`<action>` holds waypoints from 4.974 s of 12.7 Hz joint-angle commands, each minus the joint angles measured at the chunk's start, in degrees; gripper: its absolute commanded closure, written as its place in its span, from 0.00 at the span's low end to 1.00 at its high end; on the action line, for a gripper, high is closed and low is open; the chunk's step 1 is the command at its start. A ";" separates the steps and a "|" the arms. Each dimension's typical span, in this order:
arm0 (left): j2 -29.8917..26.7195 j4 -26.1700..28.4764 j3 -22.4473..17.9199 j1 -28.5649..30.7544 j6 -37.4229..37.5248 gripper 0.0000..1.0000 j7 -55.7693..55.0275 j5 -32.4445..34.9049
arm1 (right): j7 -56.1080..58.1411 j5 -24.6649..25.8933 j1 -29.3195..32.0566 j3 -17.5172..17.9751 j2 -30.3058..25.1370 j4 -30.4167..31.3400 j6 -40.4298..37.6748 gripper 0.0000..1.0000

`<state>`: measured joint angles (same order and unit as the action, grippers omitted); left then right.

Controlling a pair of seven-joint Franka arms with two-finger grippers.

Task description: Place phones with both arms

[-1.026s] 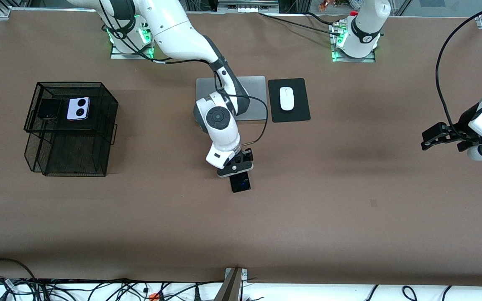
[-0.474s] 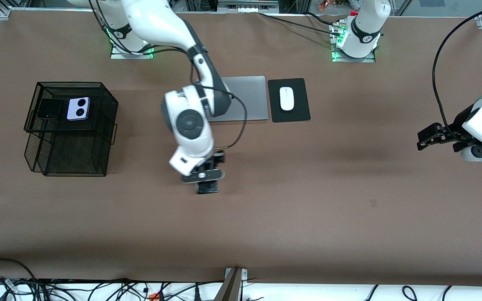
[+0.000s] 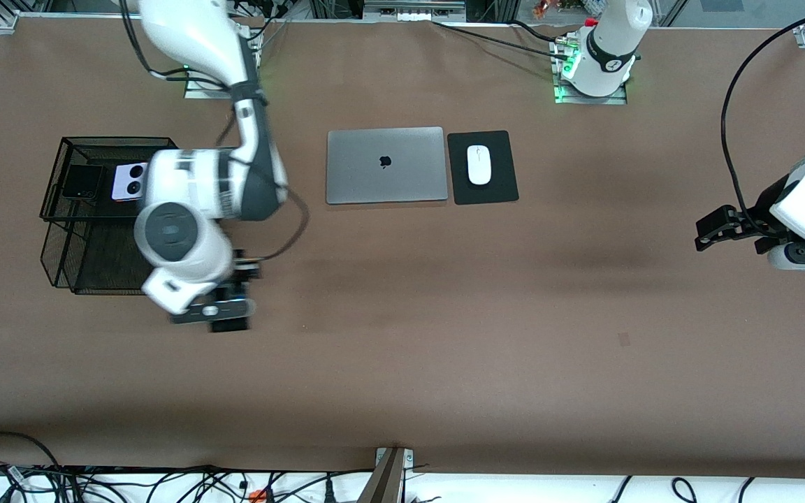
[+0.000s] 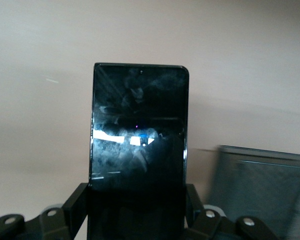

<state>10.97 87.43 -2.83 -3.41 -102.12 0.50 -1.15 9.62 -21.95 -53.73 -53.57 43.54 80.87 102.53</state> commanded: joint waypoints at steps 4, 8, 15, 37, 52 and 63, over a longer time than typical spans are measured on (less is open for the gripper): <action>0.10 -0.68 0.02 -0.20 0.96 0.00 1.09 -0.61 | 20.85 -0.64 7.90 -8.49 -4.17 9.75 0.20 0.80; 0.10 -0.50 0.11 -0.20 0.96 0.00 1.09 -0.61 | 23.42 -1.95 11.10 -7.96 -3.64 15.71 3.99 0.79; 0.01 -0.33 0.11 -0.20 1.05 0.00 1.09 -0.61 | 27.29 -8.89 12.15 -7.78 -2.32 22.13 9.53 0.80; 0.01 -0.50 0.11 -0.20 1.05 0.00 1.09 -0.61 | 28.26 -4.41 21.03 -4.00 -2.93 -1.92 -10.93 0.00; -2.18 0.11 0.11 0.33 3.77 0.00 3.55 0.45 | -6.69 24.39 46.12 47.08 -27.08 -1.37 -20.11 0.00; -6.66 1.25 -0.51 0.68 3.33 0.00 1.97 1.24 | -9.81 17.92 59.26 55.41 -46.45 21.97 -4.18 0.00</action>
<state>4.80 88.93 -3.60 -2.97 -99.47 2.66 -0.50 -1.46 -1.23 3.37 0.68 -2.80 102.33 97.56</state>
